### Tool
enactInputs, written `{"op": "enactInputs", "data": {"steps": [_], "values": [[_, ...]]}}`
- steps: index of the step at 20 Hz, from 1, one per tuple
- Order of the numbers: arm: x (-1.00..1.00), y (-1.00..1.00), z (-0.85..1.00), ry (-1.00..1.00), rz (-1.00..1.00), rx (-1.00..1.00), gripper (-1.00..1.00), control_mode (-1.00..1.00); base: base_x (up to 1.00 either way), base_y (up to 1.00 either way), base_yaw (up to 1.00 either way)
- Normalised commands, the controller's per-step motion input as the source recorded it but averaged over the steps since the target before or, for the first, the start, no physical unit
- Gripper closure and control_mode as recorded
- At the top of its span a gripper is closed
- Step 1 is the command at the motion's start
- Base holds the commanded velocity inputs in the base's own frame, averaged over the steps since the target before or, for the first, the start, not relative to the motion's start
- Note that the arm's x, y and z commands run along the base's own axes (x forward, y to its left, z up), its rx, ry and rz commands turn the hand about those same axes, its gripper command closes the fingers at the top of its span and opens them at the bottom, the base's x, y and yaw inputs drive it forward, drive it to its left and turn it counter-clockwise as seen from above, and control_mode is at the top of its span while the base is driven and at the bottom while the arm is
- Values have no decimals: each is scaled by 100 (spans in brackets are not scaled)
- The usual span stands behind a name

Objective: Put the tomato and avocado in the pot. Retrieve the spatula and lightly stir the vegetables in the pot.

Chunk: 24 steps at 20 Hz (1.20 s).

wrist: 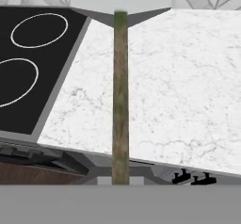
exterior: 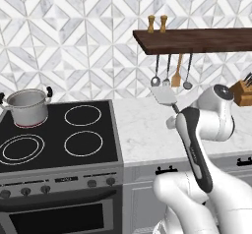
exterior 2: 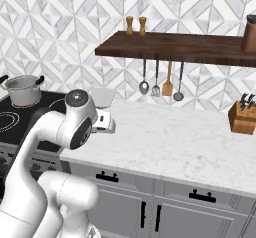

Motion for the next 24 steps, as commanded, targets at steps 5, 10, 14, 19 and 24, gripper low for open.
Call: {"op": "enactInputs", "data": {"steps": [5,10,14,19,24], "values": [[0,5,0,0,0,0,100,-100,0,0,0],[-10,45,0,0,4,0,100,100,-6,40,2],[0,0,0,0,0,0,100,100,-1,100,2],[0,0,0,0,0,0,100,100,0,100,3],[0,0,0,0,0,0,100,100,23,100,0]]}}
